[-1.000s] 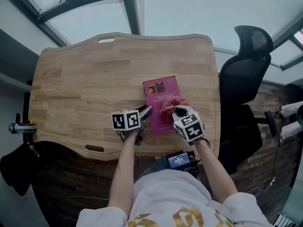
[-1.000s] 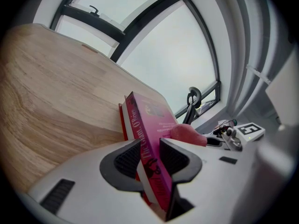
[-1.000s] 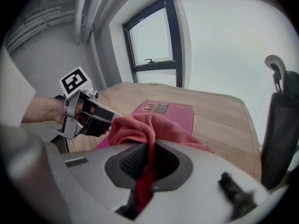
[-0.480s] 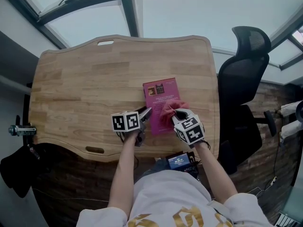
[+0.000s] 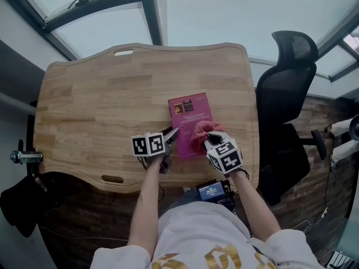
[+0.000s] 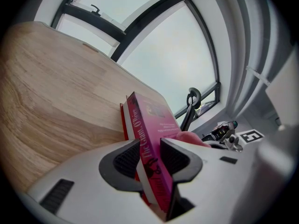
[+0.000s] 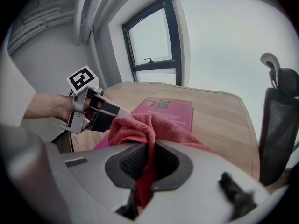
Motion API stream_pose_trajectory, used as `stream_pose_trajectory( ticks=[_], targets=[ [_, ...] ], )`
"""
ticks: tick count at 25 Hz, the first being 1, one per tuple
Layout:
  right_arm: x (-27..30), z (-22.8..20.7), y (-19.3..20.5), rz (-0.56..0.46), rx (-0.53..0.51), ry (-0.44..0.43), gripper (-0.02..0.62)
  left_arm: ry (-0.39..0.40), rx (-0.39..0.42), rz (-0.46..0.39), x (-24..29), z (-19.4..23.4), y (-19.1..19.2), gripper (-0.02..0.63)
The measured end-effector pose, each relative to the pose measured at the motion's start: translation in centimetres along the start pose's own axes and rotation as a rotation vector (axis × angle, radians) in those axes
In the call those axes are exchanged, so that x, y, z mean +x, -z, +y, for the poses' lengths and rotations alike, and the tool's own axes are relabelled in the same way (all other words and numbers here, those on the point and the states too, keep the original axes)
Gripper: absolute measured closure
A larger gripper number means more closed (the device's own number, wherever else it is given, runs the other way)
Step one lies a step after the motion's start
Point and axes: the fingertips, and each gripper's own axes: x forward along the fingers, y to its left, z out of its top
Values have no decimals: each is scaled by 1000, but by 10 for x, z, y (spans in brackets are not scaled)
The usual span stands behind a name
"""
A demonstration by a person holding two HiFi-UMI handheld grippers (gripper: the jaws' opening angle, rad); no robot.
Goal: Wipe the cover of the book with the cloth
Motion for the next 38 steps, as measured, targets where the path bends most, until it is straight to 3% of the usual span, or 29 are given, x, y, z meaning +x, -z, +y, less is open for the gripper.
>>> stream_pose_trajectory(
  ticks=[28,38],
  targets=[
    [-12,4,15,3,31,-5,555,12,-11,43,1,-1,1,483],
    [-18,5,21,5,78,-13,554,-7,20,42,0,-3,0,486]
  ],
)
